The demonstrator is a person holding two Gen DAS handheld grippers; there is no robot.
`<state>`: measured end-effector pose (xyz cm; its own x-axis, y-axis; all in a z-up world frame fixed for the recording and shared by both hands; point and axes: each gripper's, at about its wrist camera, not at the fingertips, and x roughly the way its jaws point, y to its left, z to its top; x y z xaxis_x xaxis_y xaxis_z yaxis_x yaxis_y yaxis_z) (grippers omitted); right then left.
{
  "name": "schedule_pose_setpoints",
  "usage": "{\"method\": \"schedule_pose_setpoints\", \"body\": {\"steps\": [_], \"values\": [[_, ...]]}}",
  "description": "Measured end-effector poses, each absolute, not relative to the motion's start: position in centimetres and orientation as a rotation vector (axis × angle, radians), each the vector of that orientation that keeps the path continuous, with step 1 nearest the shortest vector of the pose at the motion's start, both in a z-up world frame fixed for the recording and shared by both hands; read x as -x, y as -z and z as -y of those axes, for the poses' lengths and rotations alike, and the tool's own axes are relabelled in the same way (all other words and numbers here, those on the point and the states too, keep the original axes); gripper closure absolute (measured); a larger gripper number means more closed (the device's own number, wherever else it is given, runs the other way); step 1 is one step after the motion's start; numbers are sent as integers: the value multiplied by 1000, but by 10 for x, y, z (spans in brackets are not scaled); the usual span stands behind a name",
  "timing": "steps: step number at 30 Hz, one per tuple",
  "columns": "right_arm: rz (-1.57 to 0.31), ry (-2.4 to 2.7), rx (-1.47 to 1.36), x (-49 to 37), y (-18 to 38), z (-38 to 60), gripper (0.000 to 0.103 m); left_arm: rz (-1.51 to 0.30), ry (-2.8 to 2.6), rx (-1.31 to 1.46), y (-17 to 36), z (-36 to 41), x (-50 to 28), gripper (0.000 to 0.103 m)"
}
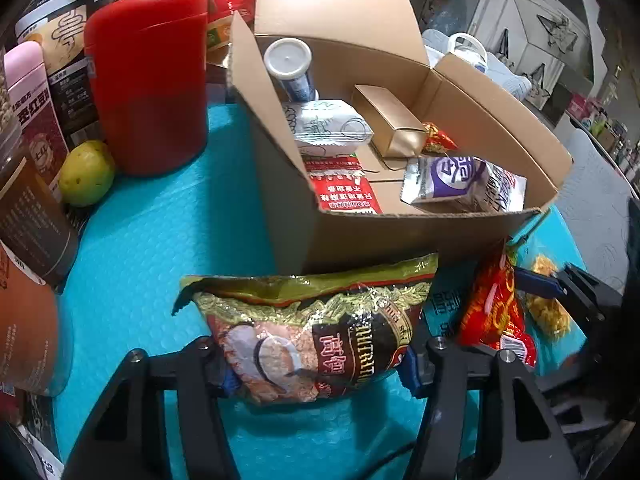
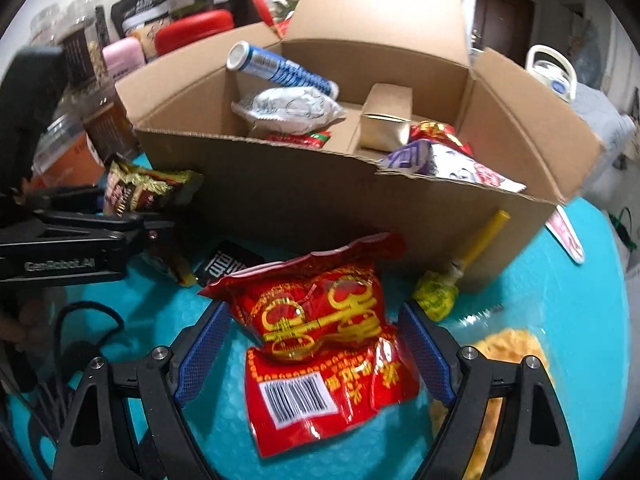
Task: Organize snacks
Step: 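Grasp the patterned snack bag with the left tool while the right tool grasps the red packet, then lift the patterned bag and red packet off the mat toward the box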
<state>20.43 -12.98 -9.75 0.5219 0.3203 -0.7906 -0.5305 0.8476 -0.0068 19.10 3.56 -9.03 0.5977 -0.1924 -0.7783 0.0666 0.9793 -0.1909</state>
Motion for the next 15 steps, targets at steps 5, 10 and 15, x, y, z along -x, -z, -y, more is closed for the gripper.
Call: {"method": "schedule_pose_setpoints", "body": {"steps": [5, 10, 15], "values": [[-906, -522, 265, -211, 105, 122, 15, -926, 157, 160, 85, -40, -183, 47], [-902, -498, 268, -207, 104, 123, 26, -927, 146, 170, 77, -45, -170, 47], [-920, -536, 223, -194, 102, 124, 29, -935, 153, 178, 70, -45, -152, 47]]}}
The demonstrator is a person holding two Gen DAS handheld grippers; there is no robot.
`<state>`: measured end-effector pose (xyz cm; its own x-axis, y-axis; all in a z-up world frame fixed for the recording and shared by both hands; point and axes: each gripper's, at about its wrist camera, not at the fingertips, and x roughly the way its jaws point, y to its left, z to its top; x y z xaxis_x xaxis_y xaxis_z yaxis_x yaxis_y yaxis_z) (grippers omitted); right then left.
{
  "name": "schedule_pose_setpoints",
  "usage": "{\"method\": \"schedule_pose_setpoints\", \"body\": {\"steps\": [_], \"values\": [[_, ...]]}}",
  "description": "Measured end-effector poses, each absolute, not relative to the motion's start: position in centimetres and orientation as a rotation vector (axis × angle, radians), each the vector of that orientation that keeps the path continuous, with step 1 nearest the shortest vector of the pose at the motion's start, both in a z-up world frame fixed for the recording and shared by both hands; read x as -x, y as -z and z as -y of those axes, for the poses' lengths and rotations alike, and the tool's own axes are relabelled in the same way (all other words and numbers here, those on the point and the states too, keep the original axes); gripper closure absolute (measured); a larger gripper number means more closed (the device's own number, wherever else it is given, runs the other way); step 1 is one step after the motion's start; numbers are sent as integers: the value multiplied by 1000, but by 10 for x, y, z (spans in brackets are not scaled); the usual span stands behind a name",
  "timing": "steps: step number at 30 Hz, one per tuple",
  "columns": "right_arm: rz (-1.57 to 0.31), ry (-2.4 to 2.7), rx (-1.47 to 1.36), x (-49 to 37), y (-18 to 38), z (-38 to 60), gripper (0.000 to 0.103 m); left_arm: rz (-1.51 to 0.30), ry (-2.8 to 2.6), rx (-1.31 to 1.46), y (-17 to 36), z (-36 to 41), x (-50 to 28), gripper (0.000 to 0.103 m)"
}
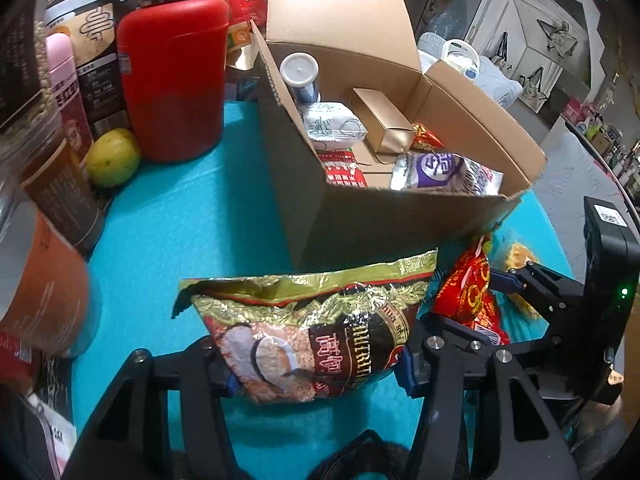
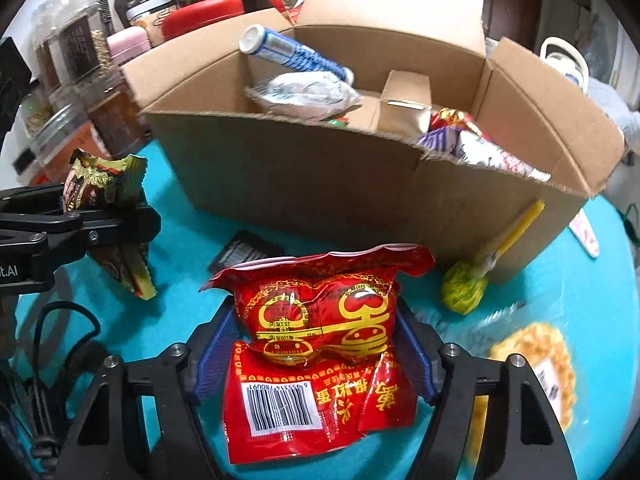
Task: Organize snacks
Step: 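Lift the patterned bag and red packet off the mat toward the box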
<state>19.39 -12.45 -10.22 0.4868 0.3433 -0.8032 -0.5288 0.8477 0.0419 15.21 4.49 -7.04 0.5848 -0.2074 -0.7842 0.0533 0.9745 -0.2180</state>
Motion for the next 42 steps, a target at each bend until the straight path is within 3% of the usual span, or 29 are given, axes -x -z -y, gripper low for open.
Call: {"method": "schedule_pose_setpoints", "body": {"steps": [21, 42], "values": [[-908, -475, 74, -87, 78, 152, 29, -1016, 255, 155, 70, -27, -71, 47], [-723, -470, 54, -51, -7, 172, 29, -809, 338, 65, -11, -4, -50, 47]]}}
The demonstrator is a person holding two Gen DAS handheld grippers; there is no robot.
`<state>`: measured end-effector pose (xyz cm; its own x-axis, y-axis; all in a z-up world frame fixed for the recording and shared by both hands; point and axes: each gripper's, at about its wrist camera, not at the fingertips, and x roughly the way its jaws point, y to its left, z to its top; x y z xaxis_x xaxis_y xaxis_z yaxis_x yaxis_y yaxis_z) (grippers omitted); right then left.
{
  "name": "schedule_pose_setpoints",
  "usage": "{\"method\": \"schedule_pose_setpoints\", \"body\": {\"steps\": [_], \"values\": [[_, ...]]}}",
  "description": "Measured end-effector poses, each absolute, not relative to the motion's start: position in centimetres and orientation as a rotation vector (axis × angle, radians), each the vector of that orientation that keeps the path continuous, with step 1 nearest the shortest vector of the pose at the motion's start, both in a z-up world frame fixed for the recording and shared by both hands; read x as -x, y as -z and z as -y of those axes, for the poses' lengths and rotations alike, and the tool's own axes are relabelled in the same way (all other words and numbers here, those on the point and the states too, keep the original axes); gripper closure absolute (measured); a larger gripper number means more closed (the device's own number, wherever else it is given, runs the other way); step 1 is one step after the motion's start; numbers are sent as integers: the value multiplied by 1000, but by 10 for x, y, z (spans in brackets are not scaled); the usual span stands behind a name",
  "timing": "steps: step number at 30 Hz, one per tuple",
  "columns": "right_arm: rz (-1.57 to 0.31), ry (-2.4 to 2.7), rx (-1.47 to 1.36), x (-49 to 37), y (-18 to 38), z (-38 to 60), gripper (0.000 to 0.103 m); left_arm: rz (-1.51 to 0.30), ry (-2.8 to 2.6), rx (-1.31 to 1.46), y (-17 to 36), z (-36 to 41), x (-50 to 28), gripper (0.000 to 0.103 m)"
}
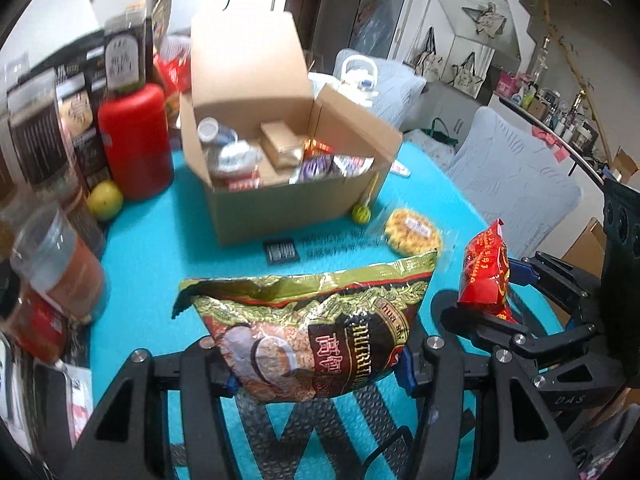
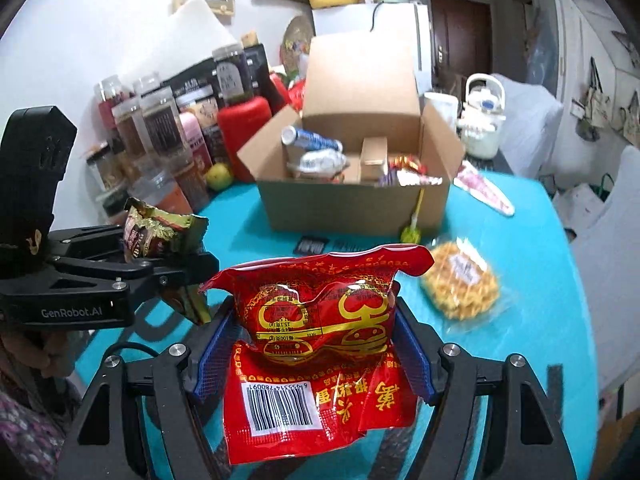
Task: Organize snacks
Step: 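Lift the patterned bag and red packet off the mat toward the box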
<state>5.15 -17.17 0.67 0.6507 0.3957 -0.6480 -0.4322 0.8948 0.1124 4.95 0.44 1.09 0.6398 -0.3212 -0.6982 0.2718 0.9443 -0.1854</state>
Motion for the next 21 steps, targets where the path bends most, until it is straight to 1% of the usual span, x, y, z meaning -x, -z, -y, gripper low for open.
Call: {"method": "schedule_pose_setpoints", "body": {"steps": [9, 21], "values": [[-634, -483, 45, -78, -38, 175, 29, -705, 331, 60, -44, -3, -68, 47], [-544, -462, 60, -130, -75, 178, 29, -610, 293, 74, -76, -10, -124, 47]]}}
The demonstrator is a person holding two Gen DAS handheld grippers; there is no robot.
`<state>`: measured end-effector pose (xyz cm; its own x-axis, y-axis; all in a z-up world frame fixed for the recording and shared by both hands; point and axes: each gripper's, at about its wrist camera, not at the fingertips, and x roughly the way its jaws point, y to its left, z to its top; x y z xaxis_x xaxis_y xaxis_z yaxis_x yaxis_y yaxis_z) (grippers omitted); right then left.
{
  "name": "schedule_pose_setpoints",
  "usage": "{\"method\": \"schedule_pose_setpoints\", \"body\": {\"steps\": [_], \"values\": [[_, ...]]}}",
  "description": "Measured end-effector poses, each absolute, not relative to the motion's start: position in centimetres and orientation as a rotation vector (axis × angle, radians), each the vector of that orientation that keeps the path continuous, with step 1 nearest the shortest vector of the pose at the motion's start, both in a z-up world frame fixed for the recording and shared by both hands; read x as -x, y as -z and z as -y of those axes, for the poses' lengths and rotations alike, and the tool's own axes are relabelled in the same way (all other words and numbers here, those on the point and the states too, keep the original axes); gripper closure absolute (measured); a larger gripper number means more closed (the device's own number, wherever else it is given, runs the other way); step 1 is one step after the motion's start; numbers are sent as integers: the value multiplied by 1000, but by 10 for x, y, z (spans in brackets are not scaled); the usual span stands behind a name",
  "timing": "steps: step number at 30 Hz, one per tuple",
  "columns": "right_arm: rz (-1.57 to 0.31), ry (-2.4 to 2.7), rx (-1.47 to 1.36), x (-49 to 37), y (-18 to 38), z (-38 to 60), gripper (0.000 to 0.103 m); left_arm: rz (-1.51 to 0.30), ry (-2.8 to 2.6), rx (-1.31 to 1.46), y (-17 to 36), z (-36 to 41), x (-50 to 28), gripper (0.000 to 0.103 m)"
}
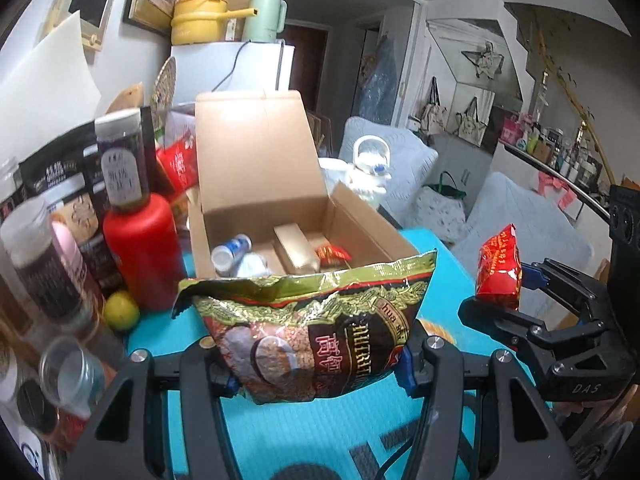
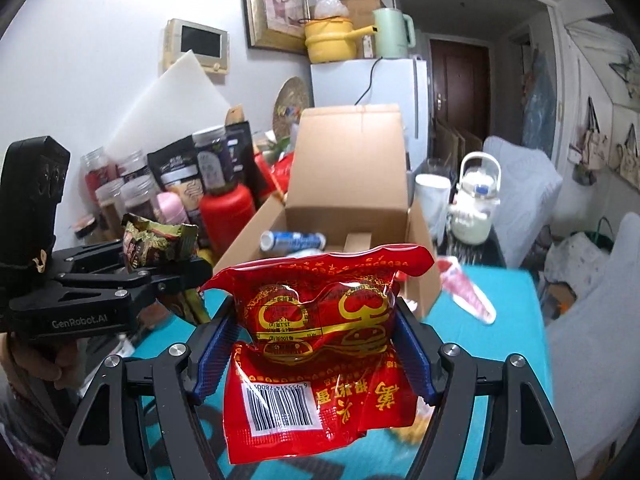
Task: Organize snacks
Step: 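Lift the patterned bag and red packet off the mat toward the box, then lower the patterned bag and red packet into the box and open both tools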
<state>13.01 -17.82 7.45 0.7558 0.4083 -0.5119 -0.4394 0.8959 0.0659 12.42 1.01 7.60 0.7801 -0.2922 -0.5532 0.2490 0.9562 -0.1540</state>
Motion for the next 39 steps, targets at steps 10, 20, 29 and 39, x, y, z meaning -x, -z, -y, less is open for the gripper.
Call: {"method": "schedule_pose_setpoints", "body": {"steps": [10, 20, 29, 39], "values": [[-496, -451, 56, -191, -83, 174, 29, -557, 226, 78, -87, -16, -184, 47], [-495, -432, 49, -251, -81, 170, 29, -544, 166, 89, -83, -20, -249, 47], [-523, -433, 39, -296, -74, 162, 29, -550, 123, 54, -75, -14, -299, 47], [-641, -407, 62, -346, -44, 148, 29, -655, 62, -15, -45, -12, -347, 47]]}}
